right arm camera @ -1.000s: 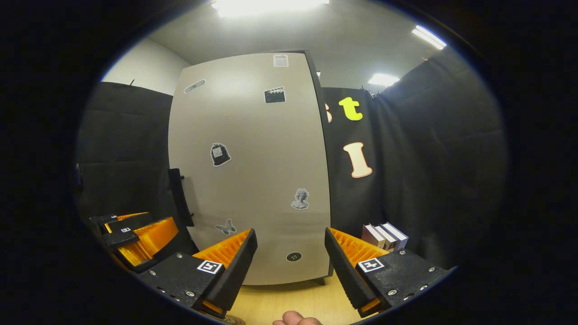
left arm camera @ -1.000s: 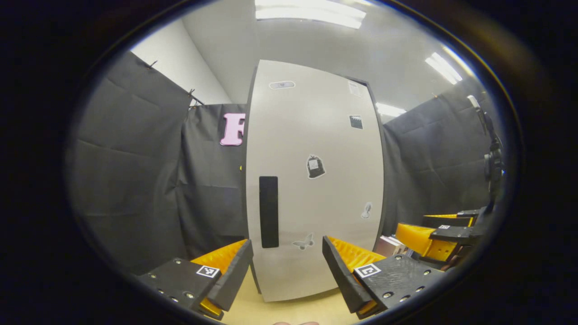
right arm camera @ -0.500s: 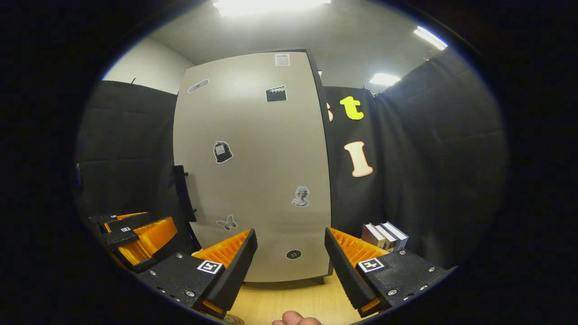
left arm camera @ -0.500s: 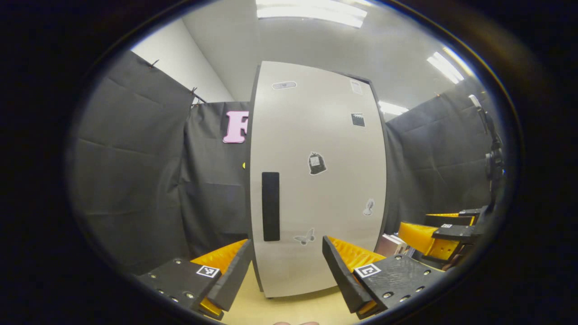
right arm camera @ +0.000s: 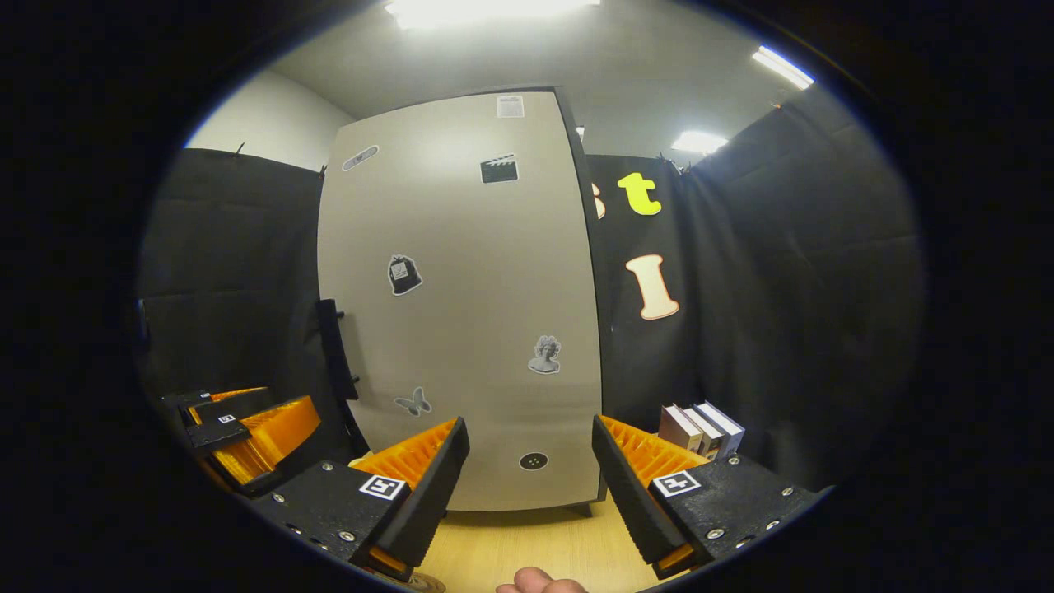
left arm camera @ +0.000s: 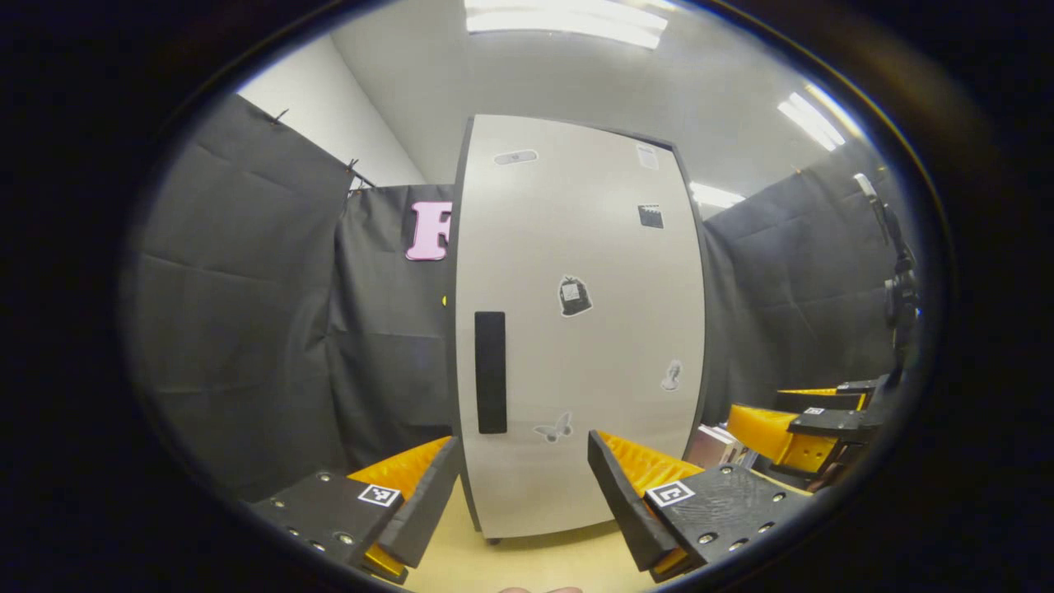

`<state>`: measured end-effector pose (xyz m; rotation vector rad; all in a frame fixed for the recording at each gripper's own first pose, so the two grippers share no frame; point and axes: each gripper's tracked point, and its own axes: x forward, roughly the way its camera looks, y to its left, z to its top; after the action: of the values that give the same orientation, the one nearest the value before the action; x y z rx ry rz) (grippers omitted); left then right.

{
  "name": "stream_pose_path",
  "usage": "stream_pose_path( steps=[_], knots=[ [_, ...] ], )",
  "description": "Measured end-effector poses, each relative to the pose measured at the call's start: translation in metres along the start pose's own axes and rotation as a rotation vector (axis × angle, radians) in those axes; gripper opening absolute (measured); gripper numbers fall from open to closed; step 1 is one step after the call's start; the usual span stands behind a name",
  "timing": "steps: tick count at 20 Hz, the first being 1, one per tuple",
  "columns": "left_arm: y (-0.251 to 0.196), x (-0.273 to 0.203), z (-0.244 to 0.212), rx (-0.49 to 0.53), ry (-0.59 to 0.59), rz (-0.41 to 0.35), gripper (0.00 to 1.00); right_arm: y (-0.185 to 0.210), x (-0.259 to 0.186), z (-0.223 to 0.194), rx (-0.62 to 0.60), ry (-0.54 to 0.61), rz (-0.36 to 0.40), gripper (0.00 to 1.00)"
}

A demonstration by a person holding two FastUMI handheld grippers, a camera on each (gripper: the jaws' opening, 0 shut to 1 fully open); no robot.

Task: Open the cabinet door with the right hand, grasp the bottle in the cabinet with the left hand and place it on the coaster, then close the cabinet door with the right hand.

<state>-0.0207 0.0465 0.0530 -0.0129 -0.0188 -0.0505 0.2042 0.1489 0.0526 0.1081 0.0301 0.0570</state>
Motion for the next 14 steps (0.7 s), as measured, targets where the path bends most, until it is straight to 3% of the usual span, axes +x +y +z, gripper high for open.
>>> stream_pose_path(
  steps=[14],
  knots=[
    [0.0024, 0.0037, -0.0066, -0.004, 0.019, 0.003, 0.94, -0.0009, 0.0033, -0.0013, 0.000, 0.005, -0.004, 0.92]
  ],
)
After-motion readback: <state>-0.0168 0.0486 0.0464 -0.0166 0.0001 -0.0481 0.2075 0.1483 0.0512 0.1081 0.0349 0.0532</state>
